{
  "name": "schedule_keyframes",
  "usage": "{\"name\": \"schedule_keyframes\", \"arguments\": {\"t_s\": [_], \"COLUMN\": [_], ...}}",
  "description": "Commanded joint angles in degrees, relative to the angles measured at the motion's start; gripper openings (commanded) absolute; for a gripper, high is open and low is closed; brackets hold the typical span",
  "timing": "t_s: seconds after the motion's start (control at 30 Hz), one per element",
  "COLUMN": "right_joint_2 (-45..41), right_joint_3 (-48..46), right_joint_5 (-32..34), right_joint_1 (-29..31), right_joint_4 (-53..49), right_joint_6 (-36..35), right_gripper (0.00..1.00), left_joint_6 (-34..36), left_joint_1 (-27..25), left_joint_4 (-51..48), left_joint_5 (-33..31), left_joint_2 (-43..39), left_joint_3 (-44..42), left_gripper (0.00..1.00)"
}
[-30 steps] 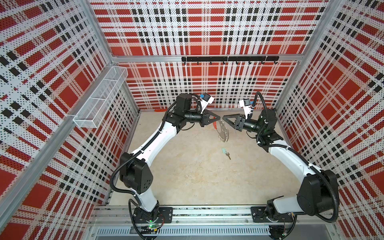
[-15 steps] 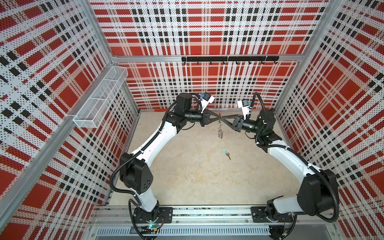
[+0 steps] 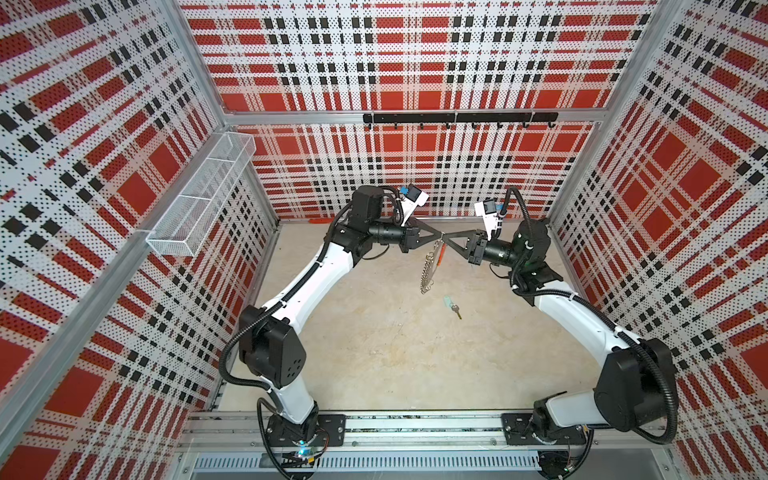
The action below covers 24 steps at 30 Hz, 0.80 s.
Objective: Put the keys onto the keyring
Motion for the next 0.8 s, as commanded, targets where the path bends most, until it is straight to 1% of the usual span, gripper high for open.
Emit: {"name": "schedule_keyframes", "arguments": {"t_s": [0.0, 0.3, 0.33, 0.37, 0.43, 0.47, 0.5, 0.53, 0.57, 0.63, 0.67, 0.7, 0.73, 0.77], "right_joint_2": [0.03, -1.36, -1.32, -1.40, -1.83, -2.22, -2.56, -2.93, -3.28, -3.56, -3.60, -3.60, -3.52, -3.35], "right_joint_3": [-0.82, -3.12, -3.43, -3.85, -5.09, -5.94, -6.72, -7.53, -8.37, -9.94, -10.68, -11.29, -12.01, -12.73], "right_joint_5": [0.05, 3.18, 3.59, 4.20, 6.13, 7.54, 8.76, 10.35, 11.67, 13.62, 14.29, 14.88, 15.44, 15.96], "right_joint_1": [1.03, 1.03, 1.15, 1.11, 1.39, 1.46, 1.55, 1.68, 1.68, 1.70, 1.74, 1.81, 1.81, 1.82], "right_joint_4": [3.77, 6.79, 7.25, 8.07, 10.47, 11.87, 13.09, 14.47, 15.76, 18.70, 20.53, 22.40, 24.91, 27.74], "right_joint_6": [1.31, 3.46, 3.70, 4.08, 5.03, 5.67, 6.04, 6.44, 6.87, 7.99, 8.63, 9.34, 10.41, 11.64], "right_gripper": [0.00, 0.00, 0.00, 0.00, 0.00, 0.00, 0.00, 0.00, 0.00, 0.00, 0.00, 0.00, 0.00, 0.00], "left_joint_6": [0.73, 0.57, 0.47, 0.00, -2.43, -5.26, -8.48, -13.64, -19.93, -30.32, -33.77, -35.19, -35.23, -34.61], "left_joint_1": [-0.66, -0.90, -0.96, -0.96, -0.50, 0.05, 0.72, 1.84, 3.07, 5.29, 6.07, 6.45, 6.52, 6.22], "left_joint_4": [0.65, 0.86, 1.10, 1.64, 4.75, 8.21, 12.72, 18.84, 26.75, 42.75, 48.94, 51.83, 52.73, 52.69], "left_joint_5": [0.94, 0.42, 0.28, -0.14, -2.90, -5.15, -6.98, -8.46, -10.03, -13.43, -16.06, -18.55, -21.24, -22.64], "left_joint_2": [-1.59, -2.15, -2.23, -2.38, -3.25, -4.24, -5.30, -6.83, -8.68, -12.49, -14.26, -15.53, -16.50, -16.86], "left_joint_3": [1.37, 0.52, 0.37, 0.19, -1.49, -3.34, -5.75, -9.22, -13.51, -22.28, -26.30, -28.74, -30.31, -31.06], "left_gripper": [0.00, 0.00, 0.04, 0.15, 0.31, 0.37, 0.38, 0.39, 0.39, 0.39, 0.39, 0.37, 0.36, 0.35]}}
